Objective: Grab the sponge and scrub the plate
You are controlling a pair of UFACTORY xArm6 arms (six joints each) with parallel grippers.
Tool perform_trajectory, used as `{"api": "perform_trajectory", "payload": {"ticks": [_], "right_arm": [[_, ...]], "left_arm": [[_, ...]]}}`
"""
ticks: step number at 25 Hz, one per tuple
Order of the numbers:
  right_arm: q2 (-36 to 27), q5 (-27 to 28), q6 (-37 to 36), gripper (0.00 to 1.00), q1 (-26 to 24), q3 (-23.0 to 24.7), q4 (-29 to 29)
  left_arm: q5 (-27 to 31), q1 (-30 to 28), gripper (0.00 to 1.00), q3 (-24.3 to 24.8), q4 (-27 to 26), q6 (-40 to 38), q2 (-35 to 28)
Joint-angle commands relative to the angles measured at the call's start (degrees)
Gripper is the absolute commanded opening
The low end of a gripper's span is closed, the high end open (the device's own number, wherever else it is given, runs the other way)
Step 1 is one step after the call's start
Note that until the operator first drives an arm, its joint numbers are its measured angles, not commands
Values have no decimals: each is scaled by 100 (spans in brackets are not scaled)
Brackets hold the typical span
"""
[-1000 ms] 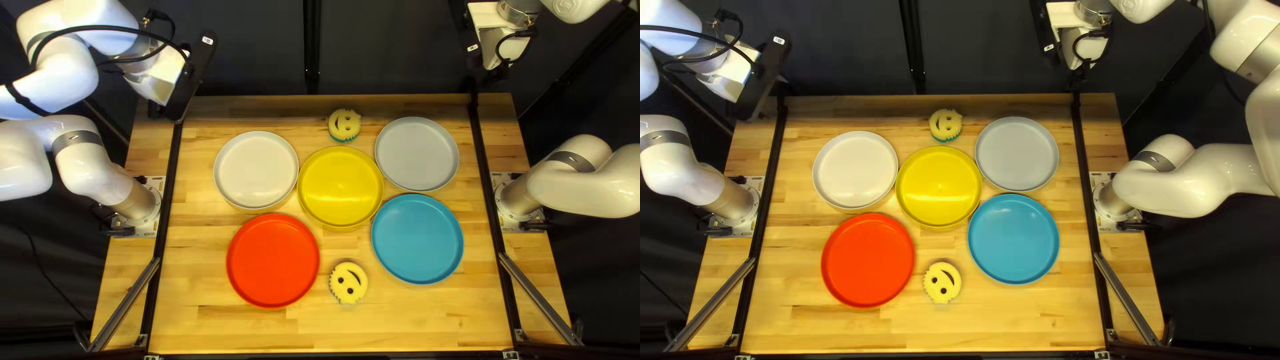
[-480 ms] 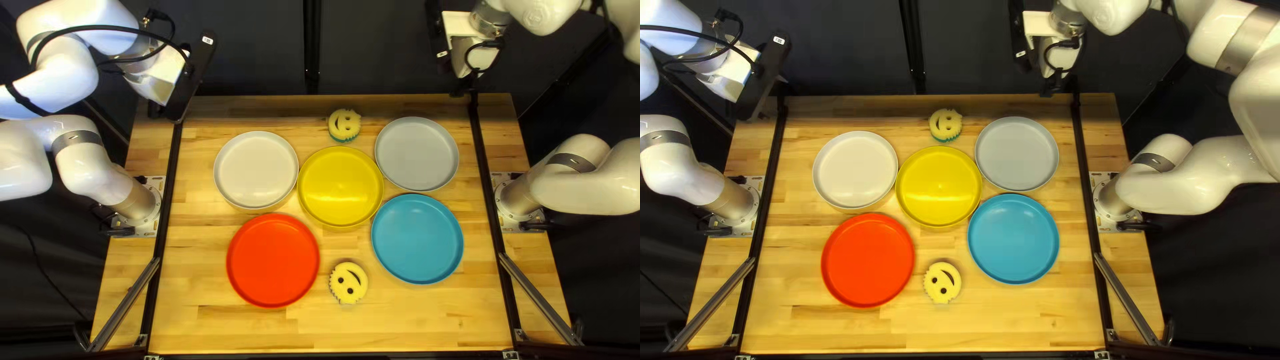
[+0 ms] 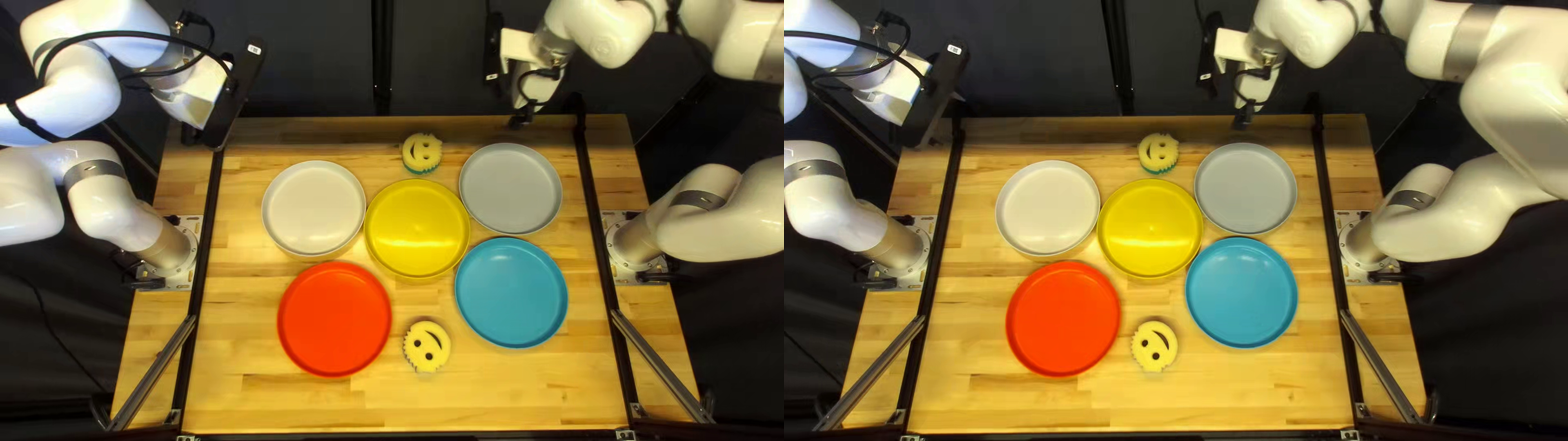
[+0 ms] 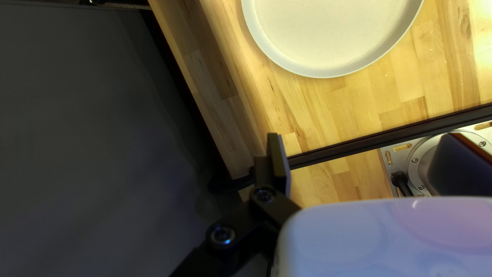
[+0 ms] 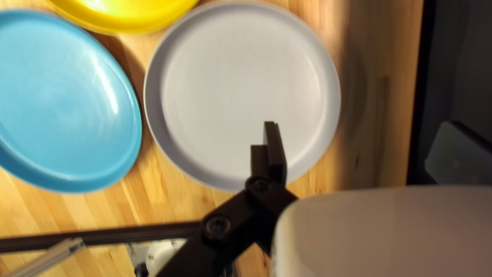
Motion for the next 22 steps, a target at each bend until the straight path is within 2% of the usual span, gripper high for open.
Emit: {"api": "perform_trajectory", "payload": {"ticks": [1,6,15,18,22], "right_arm": [[1,-1,1,100,0,1,0],[619,-380,140,100,161,-214,-62],[1734,-1207,6,100,-80,-584,506],[1959,-1347,-38,100,-150,-645,639],[2584,-1531,161,100,-106,-975,646]], "left_arm": [[0,0,100,0,0,0,0],[0,0,100,0,0,0,0],[0,0,100,0,0,0,0],[0,0,100,0,0,0,0],[0,0,100,0,0,0,0]]}}
